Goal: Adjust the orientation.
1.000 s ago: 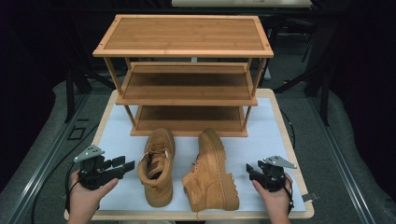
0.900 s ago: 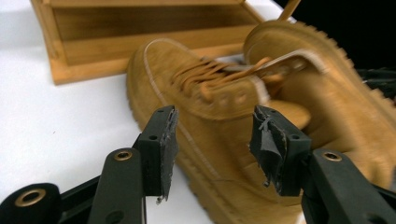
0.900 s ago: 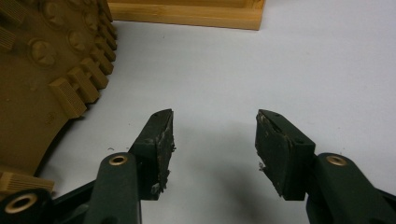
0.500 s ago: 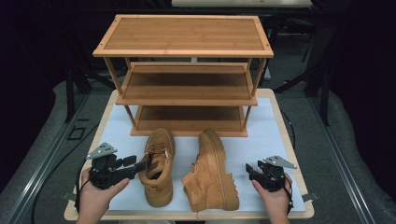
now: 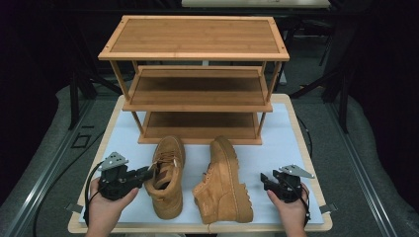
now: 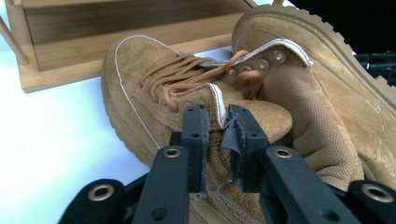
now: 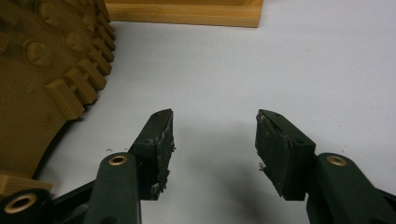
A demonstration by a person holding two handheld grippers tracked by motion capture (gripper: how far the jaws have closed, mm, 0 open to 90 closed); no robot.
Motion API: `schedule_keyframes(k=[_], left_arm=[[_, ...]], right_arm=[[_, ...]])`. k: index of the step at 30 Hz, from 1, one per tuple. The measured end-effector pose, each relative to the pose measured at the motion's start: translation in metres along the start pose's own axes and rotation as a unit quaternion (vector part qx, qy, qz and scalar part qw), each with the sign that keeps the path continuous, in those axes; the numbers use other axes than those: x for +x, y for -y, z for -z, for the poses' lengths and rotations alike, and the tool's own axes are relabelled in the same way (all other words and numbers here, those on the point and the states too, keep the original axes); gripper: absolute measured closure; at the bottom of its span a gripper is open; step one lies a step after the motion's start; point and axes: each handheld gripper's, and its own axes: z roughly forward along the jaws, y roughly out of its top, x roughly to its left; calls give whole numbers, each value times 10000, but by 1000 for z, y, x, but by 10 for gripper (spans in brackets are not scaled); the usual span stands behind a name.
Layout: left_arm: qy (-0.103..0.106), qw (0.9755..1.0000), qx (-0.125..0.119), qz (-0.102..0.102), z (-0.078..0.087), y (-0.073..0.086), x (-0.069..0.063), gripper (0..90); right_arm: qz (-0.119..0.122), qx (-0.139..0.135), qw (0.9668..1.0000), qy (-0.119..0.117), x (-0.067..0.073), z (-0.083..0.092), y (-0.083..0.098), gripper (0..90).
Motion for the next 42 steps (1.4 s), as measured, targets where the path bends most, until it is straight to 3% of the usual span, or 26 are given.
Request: schedule_keyframes(k=[6, 7, 11, 21, 27, 32, 37, 39, 40, 41, 42], left_arm=[[-72, 10000, 45, 8, 9, 1, 13, 805], [-223, 9997, 56, 27, 16, 3, 22, 813], [-141, 9996, 32, 254, 24, 8, 41, 818], [-283, 9986, 73, 440, 33, 14, 59, 823], [-257, 9989, 102, 381, 32, 12, 56, 822], [-228, 9990, 287, 263, 29, 5, 50, 820], [-287, 9977, 607, -76, 24, -8, 38, 824], [-191, 9962, 815, -259, 21, -19, 31, 831], [-191, 9962, 815, -259, 21, -19, 31, 832], [-383, 9944, 890, -427, 21, -25, 29, 833], [-383, 9944, 890, -427, 21, -25, 29, 834]], right_arm=[[-57, -29, 10000, 8, -2, 1, 0, 461], [-91, -33, 10000, -4, -3, 1, 0, 461], [-134, -43, 9999, -19, -5, 2, 0, 461], [-214, -54, 9997, -61, -7, 2, 1, 461], [-246, -83, 9996, -87, -8, 2, 1, 461], [-319, -55, 9994, -130, -8, 2, 1, 461], [-326, -79, 9994, -125, -7, 1, 1, 461], [-351, -95, 9993, -132, -8, 2, 1, 461], [-351, -95, 9993, -132, -8, 2, 1, 461], [-371, -158, 9991, -142, -9, 1, 1, 461], [-371, -158, 9991, -142, -9, 1, 1, 461]])
